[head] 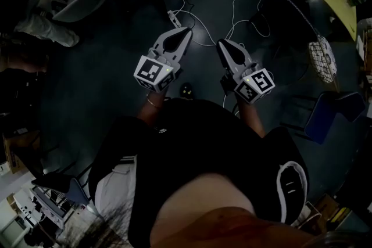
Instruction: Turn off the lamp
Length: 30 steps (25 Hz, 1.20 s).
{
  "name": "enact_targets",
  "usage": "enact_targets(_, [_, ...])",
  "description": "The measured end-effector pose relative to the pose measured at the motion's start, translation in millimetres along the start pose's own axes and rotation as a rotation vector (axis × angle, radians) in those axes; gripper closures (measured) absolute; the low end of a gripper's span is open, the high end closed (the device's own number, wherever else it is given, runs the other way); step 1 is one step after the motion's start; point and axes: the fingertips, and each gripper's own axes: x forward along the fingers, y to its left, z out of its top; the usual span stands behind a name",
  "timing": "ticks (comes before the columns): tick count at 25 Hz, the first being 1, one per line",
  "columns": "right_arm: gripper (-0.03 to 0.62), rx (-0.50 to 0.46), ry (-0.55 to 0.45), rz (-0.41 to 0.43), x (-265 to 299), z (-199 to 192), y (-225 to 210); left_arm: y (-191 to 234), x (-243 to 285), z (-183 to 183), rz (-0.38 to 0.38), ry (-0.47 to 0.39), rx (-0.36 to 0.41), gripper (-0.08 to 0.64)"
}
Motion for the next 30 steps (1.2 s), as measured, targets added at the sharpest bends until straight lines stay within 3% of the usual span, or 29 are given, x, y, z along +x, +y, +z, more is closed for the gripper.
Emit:
enact_targets(8, [0.592, -0.013, -0.017, -0.066, 10.6, 2.2, -17.8, 28.4, 6.4, 0.8, 0.003, 0.001, -0.013, 0.554])
enact_targets(15, [0.592, -0.042, -0.031, -0.127, -9.3, 13.3, -36.3, 22.9, 1.4, -13.9, 0.004, -0.002, -0.026, 0.554])
enact_targets(30, [0.592, -0.009, 0.008, 0.131, 75.9, 19.4, -29.8, 69.8, -12.9, 6.6, 0.193, -0.029, 0.004, 0.552])
